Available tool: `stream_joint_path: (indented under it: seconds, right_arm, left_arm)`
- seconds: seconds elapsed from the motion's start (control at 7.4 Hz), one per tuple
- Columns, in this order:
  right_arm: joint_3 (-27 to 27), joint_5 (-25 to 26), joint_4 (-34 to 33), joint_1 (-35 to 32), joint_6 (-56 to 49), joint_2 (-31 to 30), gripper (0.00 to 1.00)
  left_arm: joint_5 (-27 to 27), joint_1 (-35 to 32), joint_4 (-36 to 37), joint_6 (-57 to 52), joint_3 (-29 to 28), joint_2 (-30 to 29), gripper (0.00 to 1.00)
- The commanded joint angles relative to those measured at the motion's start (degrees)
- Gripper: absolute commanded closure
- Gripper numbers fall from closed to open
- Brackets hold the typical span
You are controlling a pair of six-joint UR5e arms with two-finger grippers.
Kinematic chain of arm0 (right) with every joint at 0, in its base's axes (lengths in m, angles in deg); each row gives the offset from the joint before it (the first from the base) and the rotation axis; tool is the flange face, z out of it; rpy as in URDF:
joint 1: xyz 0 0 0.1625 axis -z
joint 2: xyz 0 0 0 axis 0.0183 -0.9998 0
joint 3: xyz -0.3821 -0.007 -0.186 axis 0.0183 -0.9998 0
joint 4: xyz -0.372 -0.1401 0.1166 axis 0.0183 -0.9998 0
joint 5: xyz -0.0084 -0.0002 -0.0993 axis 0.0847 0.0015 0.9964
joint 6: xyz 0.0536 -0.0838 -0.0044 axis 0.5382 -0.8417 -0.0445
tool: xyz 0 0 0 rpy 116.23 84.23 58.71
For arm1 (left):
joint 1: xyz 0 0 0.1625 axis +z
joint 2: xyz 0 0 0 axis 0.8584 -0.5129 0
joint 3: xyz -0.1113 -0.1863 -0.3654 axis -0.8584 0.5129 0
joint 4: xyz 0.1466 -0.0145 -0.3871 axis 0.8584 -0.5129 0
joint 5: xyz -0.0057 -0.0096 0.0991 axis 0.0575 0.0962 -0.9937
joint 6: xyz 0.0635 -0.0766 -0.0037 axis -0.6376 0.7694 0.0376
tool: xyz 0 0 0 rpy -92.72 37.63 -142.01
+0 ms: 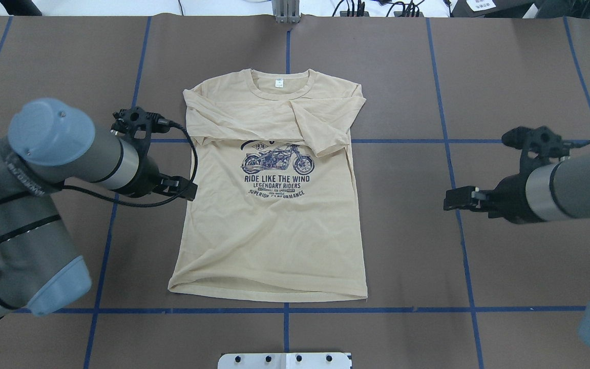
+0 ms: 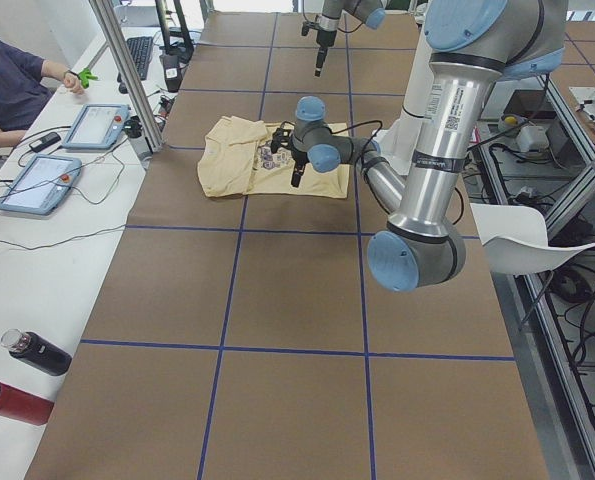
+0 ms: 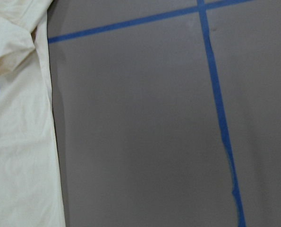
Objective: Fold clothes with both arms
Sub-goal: 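Release the sleeve and lower both grippers toward the shirt hem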
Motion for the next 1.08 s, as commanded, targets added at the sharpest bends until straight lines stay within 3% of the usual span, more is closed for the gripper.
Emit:
stream_joint_path:
  seconds: [0.0, 0.14, 0.41, 0.54, 0.95]
  right_arm:
    - [0.31, 9.13, -0.39, 9.84, 5.02, -0.03, 0.01]
    - [0.31, 10.02, -0.40, 10.56, 4.94, -0.03, 0.01]
    - [0.22, 10.03, -0.40, 10.66, 5.03, 0.14, 0.01]
    - [0.22, 10.03, -0.40, 10.66, 5.03, 0.32, 0.01]
    - [0.31, 10.03, -0.40, 10.66, 4.94, 0.58, 0.01]
  left_arm:
    - [-2.76, 3.94, -6.01, 4.84, 0.15, 4.66, 0.00]
    - [-5.56, 6.83, -6.01, 6.70, 0.15, 4.66, 0.01]
    - [-5.85, 9.31, -6.01, 8.20, -0.12, 4.66, 0.26]
    - [-5.85, 10.54, -6.01, 8.73, -0.03, 4.66, 0.31]
    - [-5.85, 14.23, -6.01, 10.65, -0.03, 4.66, 0.36]
